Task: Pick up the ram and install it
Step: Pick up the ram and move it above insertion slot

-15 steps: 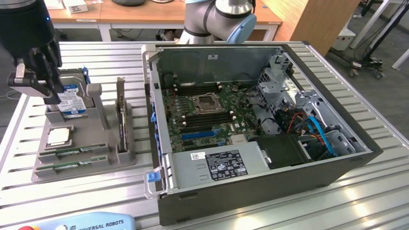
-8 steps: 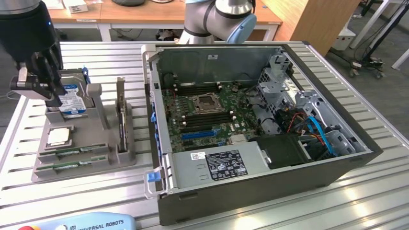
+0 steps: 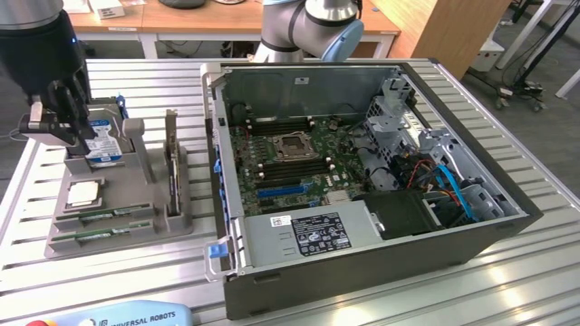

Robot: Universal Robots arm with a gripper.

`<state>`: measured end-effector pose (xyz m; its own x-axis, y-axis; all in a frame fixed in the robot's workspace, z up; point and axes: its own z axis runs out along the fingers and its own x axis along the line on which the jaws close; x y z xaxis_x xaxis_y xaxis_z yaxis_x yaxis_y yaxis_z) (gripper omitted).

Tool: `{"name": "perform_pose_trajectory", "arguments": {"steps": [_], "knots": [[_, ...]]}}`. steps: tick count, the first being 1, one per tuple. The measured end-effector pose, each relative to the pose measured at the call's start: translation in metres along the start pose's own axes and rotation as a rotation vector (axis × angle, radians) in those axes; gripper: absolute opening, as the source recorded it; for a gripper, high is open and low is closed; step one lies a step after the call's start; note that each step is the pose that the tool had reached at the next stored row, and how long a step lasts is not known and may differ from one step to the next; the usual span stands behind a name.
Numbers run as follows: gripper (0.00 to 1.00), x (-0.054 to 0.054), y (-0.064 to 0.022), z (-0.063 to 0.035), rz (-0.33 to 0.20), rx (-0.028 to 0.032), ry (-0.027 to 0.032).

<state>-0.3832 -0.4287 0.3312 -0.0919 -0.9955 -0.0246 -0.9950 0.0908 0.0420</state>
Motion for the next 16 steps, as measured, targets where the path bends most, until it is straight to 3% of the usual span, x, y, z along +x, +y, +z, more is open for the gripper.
{"name": "perform_pose_trajectory", "arguments": {"steps": [16], "knots": [[0.36,0.0,-0.0007,0.0162,0.0,0.0,0.0]]}}
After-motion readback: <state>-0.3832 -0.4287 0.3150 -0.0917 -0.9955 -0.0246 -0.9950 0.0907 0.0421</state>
